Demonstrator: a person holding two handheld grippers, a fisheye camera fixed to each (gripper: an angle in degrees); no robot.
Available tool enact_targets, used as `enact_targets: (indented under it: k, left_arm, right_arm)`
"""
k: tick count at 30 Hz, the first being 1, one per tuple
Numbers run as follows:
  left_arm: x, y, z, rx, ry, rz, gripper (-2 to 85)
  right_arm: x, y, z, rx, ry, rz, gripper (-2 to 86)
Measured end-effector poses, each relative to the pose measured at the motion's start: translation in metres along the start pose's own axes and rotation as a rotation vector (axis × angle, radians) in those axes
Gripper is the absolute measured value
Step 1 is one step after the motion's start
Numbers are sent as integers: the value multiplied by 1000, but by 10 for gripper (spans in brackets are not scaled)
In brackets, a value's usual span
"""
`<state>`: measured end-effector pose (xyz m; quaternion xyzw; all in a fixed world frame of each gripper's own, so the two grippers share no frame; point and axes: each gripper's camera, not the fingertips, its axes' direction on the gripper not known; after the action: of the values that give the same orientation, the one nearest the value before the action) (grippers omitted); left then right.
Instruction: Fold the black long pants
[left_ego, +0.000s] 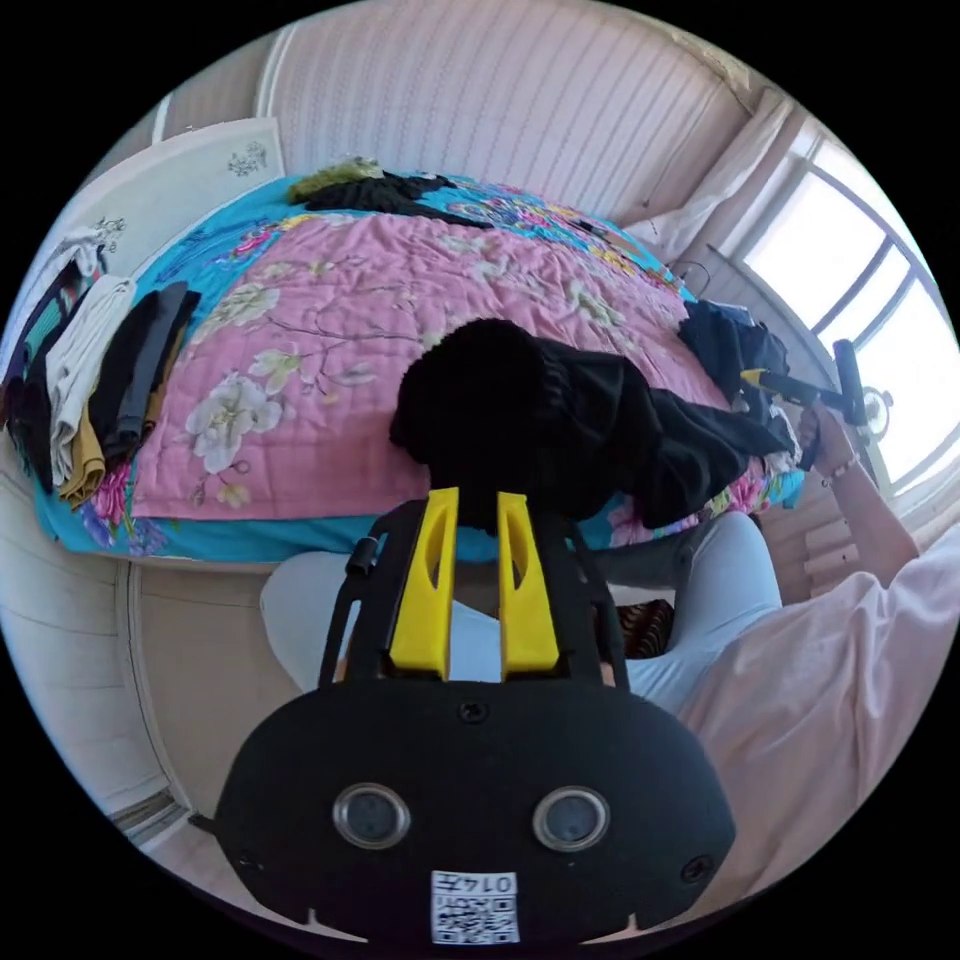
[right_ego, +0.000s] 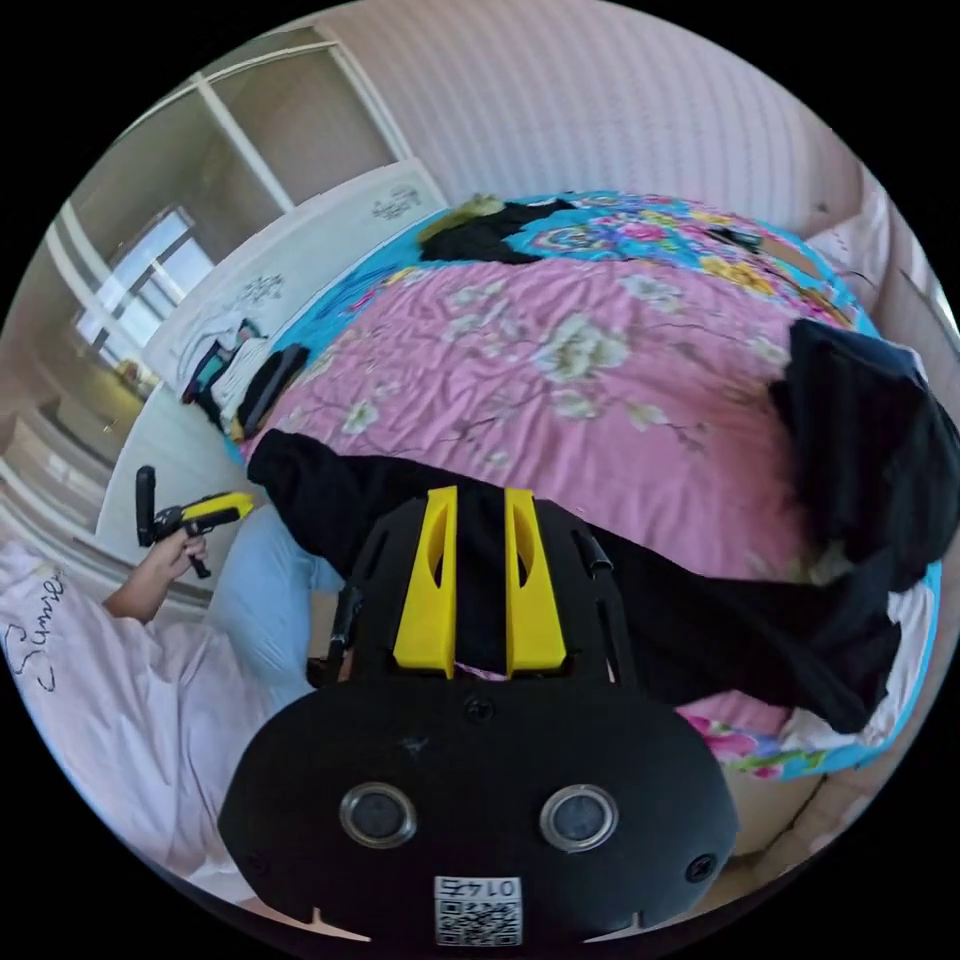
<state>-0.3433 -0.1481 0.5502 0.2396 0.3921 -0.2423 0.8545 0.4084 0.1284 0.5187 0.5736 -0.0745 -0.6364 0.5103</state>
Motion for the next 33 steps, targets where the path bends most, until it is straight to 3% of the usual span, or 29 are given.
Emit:
enact_targets:
  k: [5, 10, 15, 19, 21, 24, 26, 30, 33]
  left_arm:
    - [-37, -20, 28, -30, 78, -83, 154]
    - [-51, -34, 74, -176, 219, -131, 57]
    - [-13, -22, 48, -34, 297, -35, 37]
    - [35, -7, 24, 69, 228, 129, 17]
    - [50, -4, 17, 79, 189, 216, 8]
    - [59, 1, 10, 75, 133, 265, -3]
    - [58, 5, 9, 51, 169, 265, -7]
    - [58, 20, -7, 137, 195, 262, -9]
    - [61, 26, -13, 103, 206, 262, -9]
  right_arm:
    - [-84, -36, 72, -98, -196, -172, 97]
    - [-152, -69, 103, -167, -272, -312, 126]
    - [-175, -93, 104, -142, -264, -358, 131]
    - [-220, -105, 137, -272, -306, -509, 159]
    - [-244, -97, 161, -361, -234, -619, 161]
    - [-257, -72, 204, -590, -76, -764, 93]
    - [-242, -68, 203, -600, -108, -711, 67]
    - [-168, -70, 152, -415, -326, -417, 53]
    - [-105, -58, 114, -279, -412, -220, 49]
